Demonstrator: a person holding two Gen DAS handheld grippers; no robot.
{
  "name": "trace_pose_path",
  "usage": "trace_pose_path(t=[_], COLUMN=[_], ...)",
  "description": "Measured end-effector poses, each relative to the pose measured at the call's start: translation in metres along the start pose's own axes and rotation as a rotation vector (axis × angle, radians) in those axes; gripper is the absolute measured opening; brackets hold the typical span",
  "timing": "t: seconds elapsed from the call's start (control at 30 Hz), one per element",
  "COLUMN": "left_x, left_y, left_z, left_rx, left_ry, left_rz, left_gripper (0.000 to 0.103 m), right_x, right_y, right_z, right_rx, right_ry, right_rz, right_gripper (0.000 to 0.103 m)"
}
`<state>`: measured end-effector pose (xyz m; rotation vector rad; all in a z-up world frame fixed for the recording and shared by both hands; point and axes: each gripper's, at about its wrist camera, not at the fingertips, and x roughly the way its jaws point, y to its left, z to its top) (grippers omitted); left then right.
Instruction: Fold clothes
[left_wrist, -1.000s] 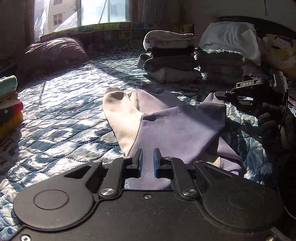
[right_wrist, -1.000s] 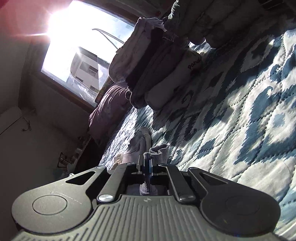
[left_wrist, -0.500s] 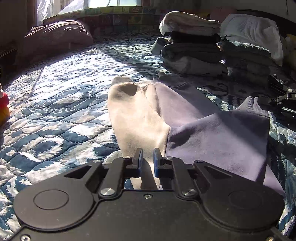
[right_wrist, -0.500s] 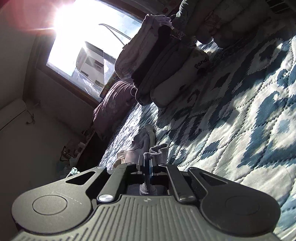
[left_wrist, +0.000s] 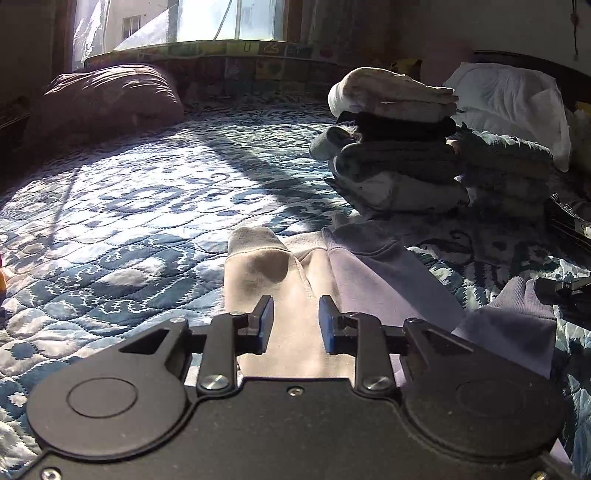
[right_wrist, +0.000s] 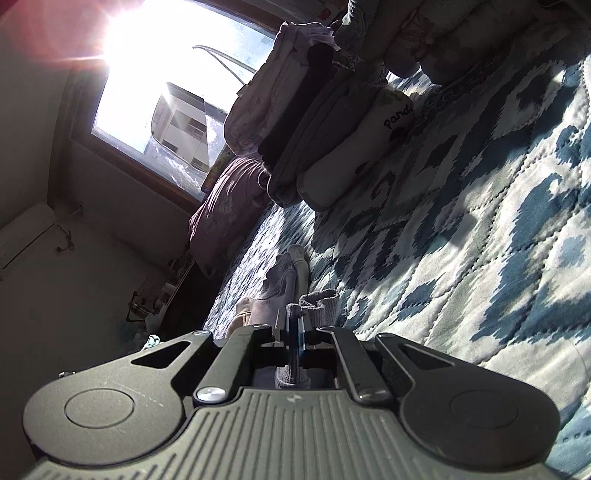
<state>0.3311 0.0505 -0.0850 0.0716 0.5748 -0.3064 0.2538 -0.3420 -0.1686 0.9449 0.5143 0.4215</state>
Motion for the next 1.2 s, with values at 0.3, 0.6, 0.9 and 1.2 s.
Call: trace_pose_path(t=[0.3,0.6,0.9,1.2], left_x=[0.092,0.118,-0.013,-0.129], left_y=[-0.004,0.002,-0.004,-0.009], left_z=[0.017,0.034,0.013,-0.082], left_rx=[0.060,-0.047,-0.099,-0.117], left_ry=[0.171,0.168,0.019,-0.088], left_rz=[0.150,0.139,0.163,-0.045], left_gripper=[0.023,0.036,0.042,0.029], right_x=[0.001,0.001,-0.002,-0.016], right_y=[-0.006,-0.008,0.003,0.023], right_z=[0.002,0.004,0.001,-0.005], right_rx=[0.032,0.037,-0.025,-0.079], right_ry=[-0.003,-0.002,-0.034,-0.084], right_rz=[0.004,0.016,0.007,-0.031], right_gripper=[0.006,0.007,0.006,0.006])
